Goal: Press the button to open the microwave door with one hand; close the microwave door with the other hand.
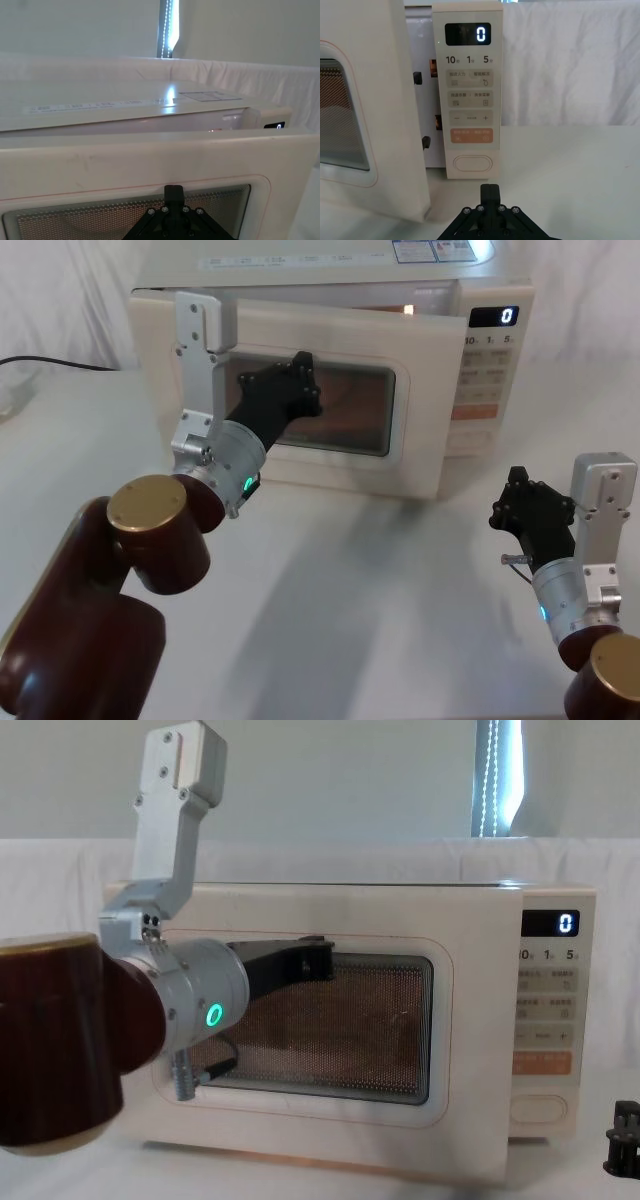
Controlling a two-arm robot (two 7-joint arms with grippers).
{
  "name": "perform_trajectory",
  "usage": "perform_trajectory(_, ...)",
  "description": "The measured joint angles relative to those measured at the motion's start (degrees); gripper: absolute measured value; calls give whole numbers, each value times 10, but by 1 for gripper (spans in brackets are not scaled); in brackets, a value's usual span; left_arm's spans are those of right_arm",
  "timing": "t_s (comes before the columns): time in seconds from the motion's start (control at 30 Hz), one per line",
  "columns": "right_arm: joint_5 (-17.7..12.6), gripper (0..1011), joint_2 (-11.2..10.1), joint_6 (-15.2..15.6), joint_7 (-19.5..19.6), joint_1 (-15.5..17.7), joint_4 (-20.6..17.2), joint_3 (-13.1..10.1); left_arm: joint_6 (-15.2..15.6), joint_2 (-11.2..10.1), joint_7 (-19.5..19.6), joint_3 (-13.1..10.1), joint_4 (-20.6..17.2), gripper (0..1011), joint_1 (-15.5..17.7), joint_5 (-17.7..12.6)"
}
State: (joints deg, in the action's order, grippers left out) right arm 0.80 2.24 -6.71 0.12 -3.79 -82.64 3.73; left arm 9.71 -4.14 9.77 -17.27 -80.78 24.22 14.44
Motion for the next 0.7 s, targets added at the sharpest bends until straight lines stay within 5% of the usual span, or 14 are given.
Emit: perform_trajectory(0.7,0,0,0,0,0,0,0,0,-28,38,-7,-11,60,0,40,-25)
